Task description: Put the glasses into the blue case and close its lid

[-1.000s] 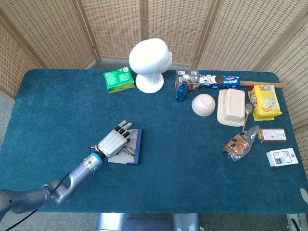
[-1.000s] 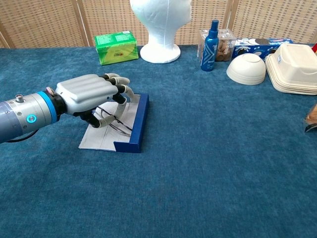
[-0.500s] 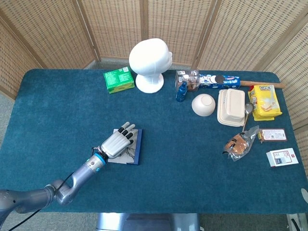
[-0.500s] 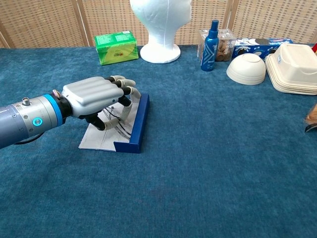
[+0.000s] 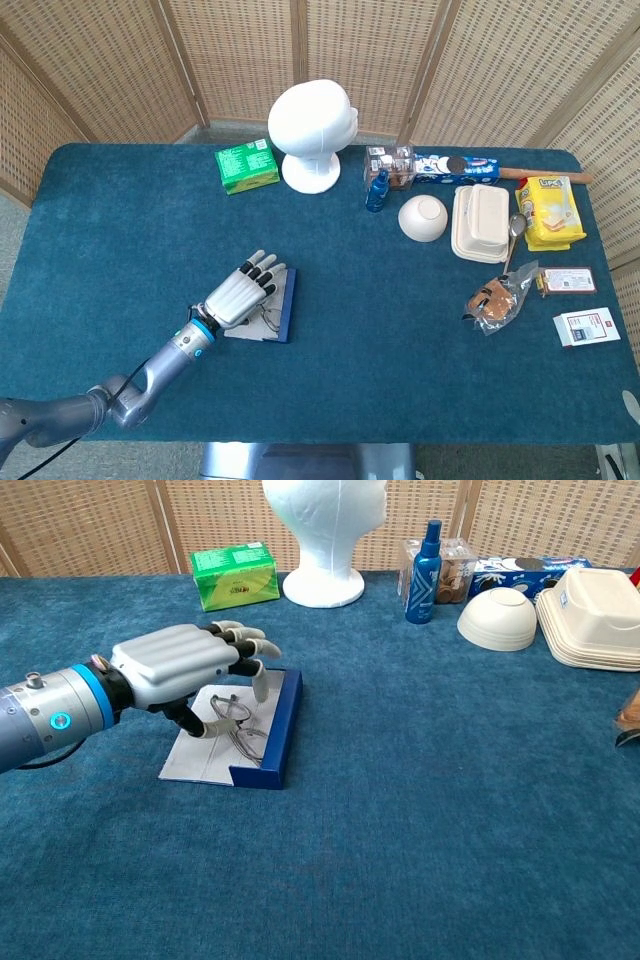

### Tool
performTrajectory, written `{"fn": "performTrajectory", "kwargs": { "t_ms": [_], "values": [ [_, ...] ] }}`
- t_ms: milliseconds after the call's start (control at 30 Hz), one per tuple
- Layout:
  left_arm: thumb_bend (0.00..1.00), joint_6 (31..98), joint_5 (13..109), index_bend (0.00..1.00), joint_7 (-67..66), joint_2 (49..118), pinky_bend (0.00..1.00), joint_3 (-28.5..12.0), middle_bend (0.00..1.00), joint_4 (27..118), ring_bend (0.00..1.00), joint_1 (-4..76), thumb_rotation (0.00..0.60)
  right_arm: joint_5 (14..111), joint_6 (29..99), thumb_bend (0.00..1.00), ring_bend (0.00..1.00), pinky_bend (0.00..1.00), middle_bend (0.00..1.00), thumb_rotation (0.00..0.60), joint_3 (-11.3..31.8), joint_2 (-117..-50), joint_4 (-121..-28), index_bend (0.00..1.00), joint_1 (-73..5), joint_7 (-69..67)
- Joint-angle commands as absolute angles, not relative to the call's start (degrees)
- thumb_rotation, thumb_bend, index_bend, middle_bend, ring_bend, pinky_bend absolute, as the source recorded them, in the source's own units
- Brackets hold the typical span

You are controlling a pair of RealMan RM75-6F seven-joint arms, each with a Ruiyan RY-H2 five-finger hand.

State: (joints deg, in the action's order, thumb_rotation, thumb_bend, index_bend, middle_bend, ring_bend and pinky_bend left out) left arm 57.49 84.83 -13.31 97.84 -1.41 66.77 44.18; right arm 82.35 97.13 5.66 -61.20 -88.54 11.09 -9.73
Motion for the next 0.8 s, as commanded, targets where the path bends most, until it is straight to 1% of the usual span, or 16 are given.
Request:
{"fn": "performTrajectory", "kwargs": {
  "t_ms": [33,133,433,467,533,600,800],
  "values": [
    [0.34,57.92,84.53,0.25,-13.03,97.09,0.00,-1.82,0.07,67.24,0.00,43.74,0.600,82.46,96.94,0.22,0.00,0.15,0.13,0.527,5.68,-61.18,-88.64,0.00,10.91,-9.63],
    [0.33,58.37,84.24,0.18,-13.15,96.51,0.00,-2.22,0.05,67.65,0.00,43.36,0.600,82.52,96.70,0.22,0.00,0.15,0.13,0.526,5.67,-61.23,-88.72,0.00,10.73,-9.46],
    [0.27,57.40,82.16,0.06,-13.36,94.57,0.00,-3.00,0.00,67.76,0.00,42.46,0.598,82.48,96.42,0.22,0.00,0.15,0.13,0.523,5.72,-61.22,-88.83,0.00,10.49,-9.20],
    [0.27,57.06,81.84,0.05,-13.52,94.51,0.00,-3.05,0.00,67.53,0.00,42.42,0.590,82.46,96.34,0.22,0.00,0.15,0.13,0.524,5.72,-61.23,-88.85,0.00,10.44,-9.19],
    [0.25,56.35,81.14,0.02,-14.03,94.51,0.00,-3.15,0.00,66.98,0.00,42.36,0.552,82.45,96.22,0.22,0.00,0.15,0.13,0.525,5.69,-61.28,-88.84,0.00,10.39,-9.20],
    [0.24,55.84,80.55,0.00,-14.37,94.72,0.00,-3.31,0.00,66.44,0.00,42.34,0.529,82.40,96.12,0.22,0.00,0.15,0.13,0.525,5.67,-61.36,-88.75,0.00,10.36,-9.22],
    [0.24,54.74,78.89,0.00,-15.75,96.43,0.00,-4.32,0.00,64.68,0.00,42.65,0.484,82.13,96.21,0.22,0.00,0.15,0.13,0.525,5.73,-61.21,-88.66,0.00,10.48,-9.41]
  ]
}}
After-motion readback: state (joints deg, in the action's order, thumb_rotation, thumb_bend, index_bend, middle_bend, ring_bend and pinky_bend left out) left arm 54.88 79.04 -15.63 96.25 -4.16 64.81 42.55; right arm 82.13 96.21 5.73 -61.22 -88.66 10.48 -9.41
